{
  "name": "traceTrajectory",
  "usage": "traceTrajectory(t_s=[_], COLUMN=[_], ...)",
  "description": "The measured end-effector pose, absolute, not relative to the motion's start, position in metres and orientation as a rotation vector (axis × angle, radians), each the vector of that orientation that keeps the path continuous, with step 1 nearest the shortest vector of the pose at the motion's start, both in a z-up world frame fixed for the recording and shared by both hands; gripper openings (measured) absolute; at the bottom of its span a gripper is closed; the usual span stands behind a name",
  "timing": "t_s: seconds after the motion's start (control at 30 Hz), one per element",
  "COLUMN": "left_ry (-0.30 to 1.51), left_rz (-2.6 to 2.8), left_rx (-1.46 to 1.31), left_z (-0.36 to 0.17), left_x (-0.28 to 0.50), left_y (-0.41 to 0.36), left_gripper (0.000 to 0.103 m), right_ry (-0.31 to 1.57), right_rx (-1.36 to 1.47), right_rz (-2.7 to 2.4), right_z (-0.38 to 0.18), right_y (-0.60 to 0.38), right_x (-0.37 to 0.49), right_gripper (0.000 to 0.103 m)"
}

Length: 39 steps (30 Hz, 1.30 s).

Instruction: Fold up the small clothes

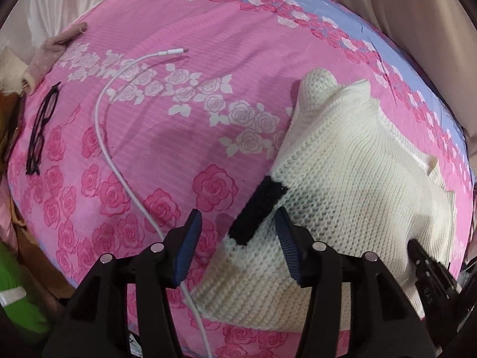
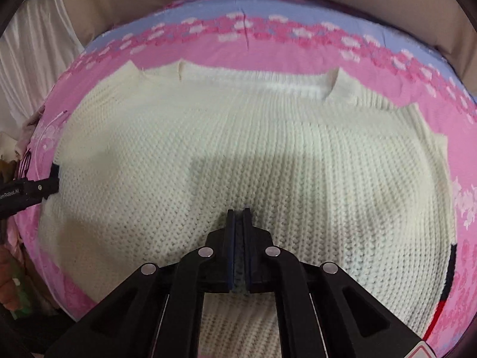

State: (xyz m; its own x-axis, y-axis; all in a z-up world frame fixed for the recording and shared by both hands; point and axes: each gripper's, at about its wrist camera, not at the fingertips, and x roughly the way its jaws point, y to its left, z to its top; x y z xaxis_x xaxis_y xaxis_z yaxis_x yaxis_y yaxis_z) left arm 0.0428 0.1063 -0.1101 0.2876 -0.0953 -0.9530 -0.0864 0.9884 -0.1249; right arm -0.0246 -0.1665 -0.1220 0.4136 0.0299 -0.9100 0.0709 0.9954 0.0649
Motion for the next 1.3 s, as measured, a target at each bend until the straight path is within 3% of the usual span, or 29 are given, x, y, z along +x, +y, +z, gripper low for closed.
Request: traceTrajectory(t_s=[0.17, 0.27, 0.3, 0.43, 0.63, 0.7, 0.77, 0.83, 1.07, 1.3], left_ry=[1.297, 1.305, 1.311, 1.313, 1.358, 1.367, 1.379, 1.381, 1.248, 1.147], left_rz=[-0.048, -0.08, -0.105, -0.159, -0.148, -0.159, -0.205, -0.245, -0.408, -0.65], left_rx=[-0.167, -0.18, -0.202, -0.236, -0.272, -0.27, -0.302, -0.333, -0.372, -0.188], left_z=[-0.111, -0.109, -0.108, -0.109, -0.133, -0.133, -0.13, -0.122, -0.046, 0.01], left_x=[0.047, 0.046, 0.045, 0.045, 0.054, 0.056, 0.059, 0.061, 0.047, 0.011], left_y=[0.107, 0.106, 0.105, 0.098, 0.088, 0.085, 0.08, 0.074, 0.039, -0.055], left_gripper=[0.05, 0.051, 0.052, 0.073, 0.074, 0.068, 0.041, 0.026, 0.02, 0.02], right_ry=[1.064, 1.185, 1.135, 1.11, 1.168, 1.155, 1.145, 1.136, 1.103, 1.028], right_rx=[0.126, 0.074, 0.063, 0.141, 0.123, 0.119, 0.119, 0.12, 0.181, 0.283], right_rz=[-0.027, -0.035, -0.044, -0.036, -0.032, -0.023, -0.014, -0.012, -0.009, -0.033], right_z=[-0.09, -0.128, -0.128, -0.104, -0.12, -0.119, -0.115, -0.112, -0.106, -0.089], right_y=[-0.154, -0.143, -0.142, -0.146, -0.138, -0.138, -0.139, -0.144, -0.166, -0.203], right_x=[-0.03, -0.021, -0.024, -0.025, -0.03, -0.032, -0.033, -0.035, -0.058, -0.088], right_gripper=[0.003, 0.002, 0.002, 0.002, 0.002, 0.002, 0.002, 0.002, 0.002, 0.002])
